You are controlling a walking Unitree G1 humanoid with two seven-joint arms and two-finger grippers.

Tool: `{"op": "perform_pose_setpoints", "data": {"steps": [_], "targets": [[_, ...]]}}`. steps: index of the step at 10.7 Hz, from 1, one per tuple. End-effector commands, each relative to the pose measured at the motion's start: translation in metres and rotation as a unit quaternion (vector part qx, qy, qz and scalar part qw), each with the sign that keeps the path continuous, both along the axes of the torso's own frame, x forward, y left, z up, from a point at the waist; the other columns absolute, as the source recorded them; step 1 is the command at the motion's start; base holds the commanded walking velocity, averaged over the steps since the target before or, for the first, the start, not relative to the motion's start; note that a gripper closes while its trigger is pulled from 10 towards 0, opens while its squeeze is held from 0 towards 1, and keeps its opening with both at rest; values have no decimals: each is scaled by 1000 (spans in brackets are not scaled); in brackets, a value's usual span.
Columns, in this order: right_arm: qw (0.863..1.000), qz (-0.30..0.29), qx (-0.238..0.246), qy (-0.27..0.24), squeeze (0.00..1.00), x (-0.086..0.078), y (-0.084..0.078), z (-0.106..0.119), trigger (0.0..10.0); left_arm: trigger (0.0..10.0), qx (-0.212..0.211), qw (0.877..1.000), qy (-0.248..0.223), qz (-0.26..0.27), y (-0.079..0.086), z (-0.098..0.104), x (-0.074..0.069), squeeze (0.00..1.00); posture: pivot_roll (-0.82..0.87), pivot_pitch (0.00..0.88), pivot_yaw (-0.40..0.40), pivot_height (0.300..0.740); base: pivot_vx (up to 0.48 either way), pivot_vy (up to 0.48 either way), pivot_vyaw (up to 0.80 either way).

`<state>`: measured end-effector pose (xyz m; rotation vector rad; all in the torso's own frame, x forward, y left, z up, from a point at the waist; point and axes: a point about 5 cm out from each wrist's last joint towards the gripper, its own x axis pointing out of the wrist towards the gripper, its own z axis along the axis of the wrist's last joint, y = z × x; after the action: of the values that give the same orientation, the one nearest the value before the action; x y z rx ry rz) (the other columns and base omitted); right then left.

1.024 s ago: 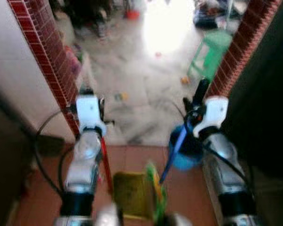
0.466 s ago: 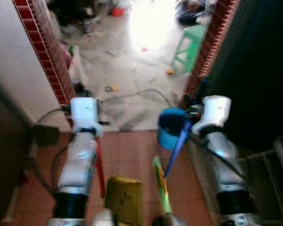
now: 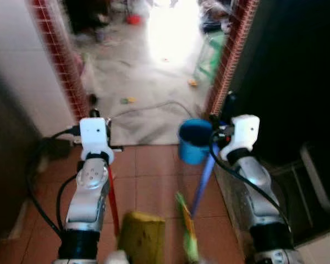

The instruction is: Sweep floor

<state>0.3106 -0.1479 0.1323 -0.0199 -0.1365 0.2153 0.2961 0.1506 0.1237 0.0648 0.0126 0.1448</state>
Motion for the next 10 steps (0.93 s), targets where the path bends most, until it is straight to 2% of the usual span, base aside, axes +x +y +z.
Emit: {"op": "perform_pose_setpoints", "data": {"steps": [1, 2, 3, 5, 6, 8, 10], "targets": [[1000, 0, 7, -19, 0, 3, 1, 9, 10000, 10000, 14, 999, -48, -1, -2, 14, 1, 0, 28, 4, -21, 740, 0, 0, 0], [1000, 1, 10, -21, 0, 5, 3, 11, 10000, 10000, 8, 996, -82, -20, -5, 22, 5, 0, 32, 8, -27, 740, 0, 0, 0], [1000, 3, 10, -21, 0, 4, 4, 11, 10000, 10000, 33, 995, -90, -21, -6, 26, 8, 0, 29, 12, -32, 740, 0, 0, 0], [1000, -2, 8, -22, 0, 5, 2, 12, 10000, 10000, 15, 995, -95, -30, -6, 22, 5, 0, 24, 14, -31, 740, 0, 0, 0], [1000, -3, 8, -21, 0, 5, 1, 11, 10000, 10000, 25, 994, -104, -33, -4, 23, 4, 0, 24, 14, -31, 740, 0, 0, 0], [1000, -5, 12, -20, 0, 6, 4, 11, 10000, 10000, 16, 995, -90, -41, -6, 20, 5, 0, 27, 17, -35, 740, 0, 0, 0], [1000, -3, 11, -21, 0, 6, 5, 12, 10000, 10000, 23, 992, -113, -54, -14, 29, 4, 0, 30, 23, -32, 740, 0, 0, 0]]}}
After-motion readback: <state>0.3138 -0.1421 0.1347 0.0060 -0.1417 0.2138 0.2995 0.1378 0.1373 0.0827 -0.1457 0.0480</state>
